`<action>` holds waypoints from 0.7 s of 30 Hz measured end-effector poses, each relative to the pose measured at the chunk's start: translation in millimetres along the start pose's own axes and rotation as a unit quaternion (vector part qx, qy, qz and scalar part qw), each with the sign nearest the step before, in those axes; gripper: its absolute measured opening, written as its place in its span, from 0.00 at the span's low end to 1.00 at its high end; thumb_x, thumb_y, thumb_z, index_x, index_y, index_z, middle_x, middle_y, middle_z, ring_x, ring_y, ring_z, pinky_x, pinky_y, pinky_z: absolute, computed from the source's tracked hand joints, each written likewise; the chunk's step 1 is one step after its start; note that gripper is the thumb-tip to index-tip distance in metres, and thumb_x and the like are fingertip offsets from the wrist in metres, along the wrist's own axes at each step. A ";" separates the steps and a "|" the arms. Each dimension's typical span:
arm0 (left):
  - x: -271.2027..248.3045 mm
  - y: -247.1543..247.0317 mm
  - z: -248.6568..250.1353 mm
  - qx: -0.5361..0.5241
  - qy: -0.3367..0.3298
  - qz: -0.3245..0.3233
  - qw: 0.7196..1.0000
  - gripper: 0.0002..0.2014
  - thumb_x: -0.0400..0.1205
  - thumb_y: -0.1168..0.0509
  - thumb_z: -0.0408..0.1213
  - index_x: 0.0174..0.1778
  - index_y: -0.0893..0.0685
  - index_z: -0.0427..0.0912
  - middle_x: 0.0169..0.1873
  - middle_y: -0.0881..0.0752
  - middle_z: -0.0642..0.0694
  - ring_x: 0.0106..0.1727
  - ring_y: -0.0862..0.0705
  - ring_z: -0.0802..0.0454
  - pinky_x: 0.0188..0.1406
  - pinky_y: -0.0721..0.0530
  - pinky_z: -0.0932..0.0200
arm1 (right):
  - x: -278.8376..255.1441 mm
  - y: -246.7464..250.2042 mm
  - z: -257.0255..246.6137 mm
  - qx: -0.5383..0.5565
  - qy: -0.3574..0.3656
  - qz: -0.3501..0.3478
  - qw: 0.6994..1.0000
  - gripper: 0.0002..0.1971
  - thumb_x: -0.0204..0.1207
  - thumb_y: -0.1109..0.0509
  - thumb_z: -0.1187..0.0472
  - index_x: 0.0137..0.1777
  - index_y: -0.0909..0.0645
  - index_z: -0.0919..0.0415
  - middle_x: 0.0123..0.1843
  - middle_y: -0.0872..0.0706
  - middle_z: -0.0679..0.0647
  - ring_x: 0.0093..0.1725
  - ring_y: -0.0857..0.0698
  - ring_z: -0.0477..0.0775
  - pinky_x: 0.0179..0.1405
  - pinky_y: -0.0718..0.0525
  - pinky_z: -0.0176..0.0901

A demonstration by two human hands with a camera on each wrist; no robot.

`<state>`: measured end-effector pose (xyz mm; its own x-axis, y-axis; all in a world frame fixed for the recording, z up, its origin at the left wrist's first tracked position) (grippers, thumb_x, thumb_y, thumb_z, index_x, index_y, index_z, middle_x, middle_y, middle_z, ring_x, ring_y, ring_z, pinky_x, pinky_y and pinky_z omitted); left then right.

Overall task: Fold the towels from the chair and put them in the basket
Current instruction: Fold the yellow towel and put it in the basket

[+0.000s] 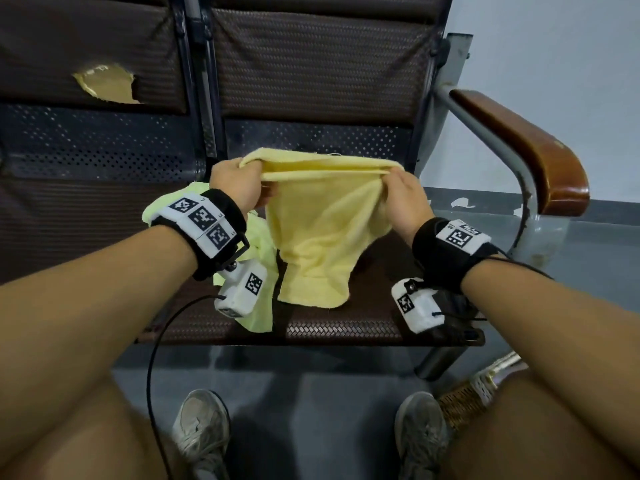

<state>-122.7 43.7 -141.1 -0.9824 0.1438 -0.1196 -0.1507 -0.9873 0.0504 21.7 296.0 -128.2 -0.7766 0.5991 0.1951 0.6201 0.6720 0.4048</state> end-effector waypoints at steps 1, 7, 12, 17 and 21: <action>-0.7 -0.9 -1.8 -0.003 0.012 0.003 1.000 0.10 0.85 0.44 0.34 0.48 0.17 0.37 0.24 0.12 0.43 0.20 0.15 0.53 0.20 0.18 0.63 | -1.2 0.4 -7.5 -0.007 0.028 -0.005 1.000 0.16 0.85 0.45 0.53 0.34 0.26 0.49 0.36 0.22 0.43 0.41 0.22 0.47 0.46 0.24 0.47; 11.1 17.0 -8.1 -0.066 0.053 0.057 0.995 0.17 0.85 0.48 0.22 0.61 0.17 0.34 0.37 0.15 0.36 0.23 0.14 0.47 0.22 0.14 0.59 | -11.4 -21.4 16.5 -0.351 0.155 -0.191 0.903 0.17 0.77 0.31 0.37 0.34 0.21 0.47 0.31 0.19 0.46 0.33 0.18 0.49 0.33 0.22 0.46; 11.3 7.0 -11.2 -0.031 0.035 -0.018 0.999 0.06 0.81 0.32 0.22 0.45 0.10 0.33 0.34 0.11 0.39 0.31 0.11 0.50 0.31 0.13 0.64 | -11.0 -9.0 74.3 -0.447 0.021 -0.253 0.858 0.23 0.80 0.38 0.34 0.35 0.17 0.49 0.33 0.16 0.50 0.36 0.16 0.52 0.35 0.21 0.45; 17.2 9.0 -26.4 -0.050 0.101 -0.014 0.994 0.06 0.84 0.36 0.33 0.45 0.17 0.34 0.27 0.11 0.40 0.32 0.08 0.44 0.25 0.14 0.60 | 4.2 17.9 45.5 -0.416 0.081 -0.154 0.893 0.26 0.79 0.37 0.32 0.30 0.20 0.52 0.31 0.20 0.51 0.32 0.21 0.50 0.28 0.30 0.44; 28.2 28.3 -31.1 0.021 0.098 0.052 0.994 0.10 0.83 0.41 0.37 0.47 0.17 0.36 0.26 0.16 0.43 0.22 0.19 0.48 0.23 0.26 0.64 | -6.6 -3.2 43.2 -0.448 0.120 -0.231 0.855 0.27 0.77 0.37 0.31 0.31 0.19 0.53 0.37 0.20 0.54 0.35 0.21 0.53 0.34 0.24 0.49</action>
<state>-151.3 17.7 -173.9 -0.9532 0.0222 -0.3016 -0.0589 -0.9918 0.1132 29.6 308.7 -169.3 -0.9826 0.1819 -0.0367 -0.0102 0.1444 0.9895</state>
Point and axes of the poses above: each hand's wrist, its own x-axis towards the middle knuckle, its own y-axis out of the back of the hand, z = x × y, the point moved 10 cm from there along x, towards the middle knuckle
